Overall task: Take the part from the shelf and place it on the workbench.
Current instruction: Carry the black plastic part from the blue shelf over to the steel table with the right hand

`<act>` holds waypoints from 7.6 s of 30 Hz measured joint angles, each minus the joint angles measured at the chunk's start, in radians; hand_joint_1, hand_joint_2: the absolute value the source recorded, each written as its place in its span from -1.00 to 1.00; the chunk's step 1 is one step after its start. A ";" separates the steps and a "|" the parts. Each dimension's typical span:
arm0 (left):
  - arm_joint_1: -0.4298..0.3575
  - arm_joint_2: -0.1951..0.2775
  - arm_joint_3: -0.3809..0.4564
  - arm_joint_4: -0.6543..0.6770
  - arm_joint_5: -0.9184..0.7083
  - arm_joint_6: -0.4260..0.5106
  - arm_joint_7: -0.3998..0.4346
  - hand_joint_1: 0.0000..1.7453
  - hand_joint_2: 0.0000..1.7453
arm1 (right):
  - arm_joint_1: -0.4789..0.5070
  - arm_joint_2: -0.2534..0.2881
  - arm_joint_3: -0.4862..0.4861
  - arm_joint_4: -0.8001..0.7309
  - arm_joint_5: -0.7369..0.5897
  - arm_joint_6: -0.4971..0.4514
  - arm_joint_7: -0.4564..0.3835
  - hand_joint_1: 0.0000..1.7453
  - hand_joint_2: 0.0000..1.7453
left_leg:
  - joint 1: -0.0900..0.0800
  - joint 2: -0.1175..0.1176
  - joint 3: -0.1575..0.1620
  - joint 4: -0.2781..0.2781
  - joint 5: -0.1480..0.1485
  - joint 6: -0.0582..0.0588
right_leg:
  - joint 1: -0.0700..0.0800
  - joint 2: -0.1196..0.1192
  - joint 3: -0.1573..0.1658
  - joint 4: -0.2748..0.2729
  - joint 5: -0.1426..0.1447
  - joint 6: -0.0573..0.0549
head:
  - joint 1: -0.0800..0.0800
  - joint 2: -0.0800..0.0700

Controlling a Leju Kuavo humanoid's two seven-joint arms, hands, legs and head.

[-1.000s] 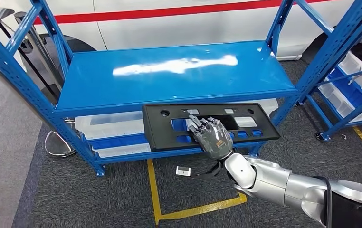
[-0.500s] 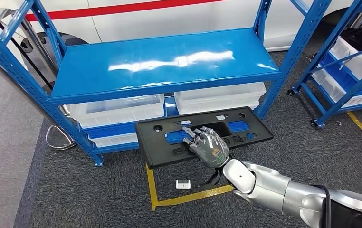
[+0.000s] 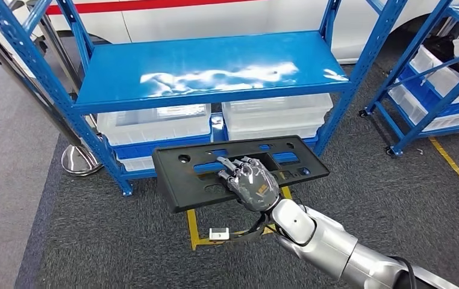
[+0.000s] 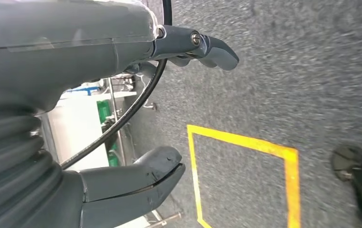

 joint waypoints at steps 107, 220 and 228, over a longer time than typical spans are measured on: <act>0.039 0.065 0.023 -0.025 0.008 -0.053 -0.006 -1.00 1.00 | -0.060 0.097 -0.006 -0.029 -0.018 0.171 -0.076 1.00 1.00 | 0.007 0.005 -0.129 0.249 -0.130 -0.060 | 0.001 0.010 0.131 -0.161 0.073 -0.048 | -0.001 0.000; 0.003 0.030 0.002 -0.024 -0.185 -0.043 -0.001 -1.00 1.00 | 0.013 -0.562 -0.310 -0.234 0.000 0.275 0.051 1.00 1.00 | -0.004 0.066 -0.044 0.040 -0.014 -0.002 | -0.009 -0.035 0.077 -0.055 0.038 0.023 | 0.001 0.000; -0.006 0.026 0.002 -0.024 -0.184 -0.044 -0.003 -1.00 1.00 | 0.017 -0.577 -0.353 -0.240 0.000 0.275 0.050 1.00 1.00 | -0.001 0.052 -0.067 0.130 -0.087 -0.040 | -0.005 -0.007 0.127 -0.153 0.066 -0.023 | 0.001 0.000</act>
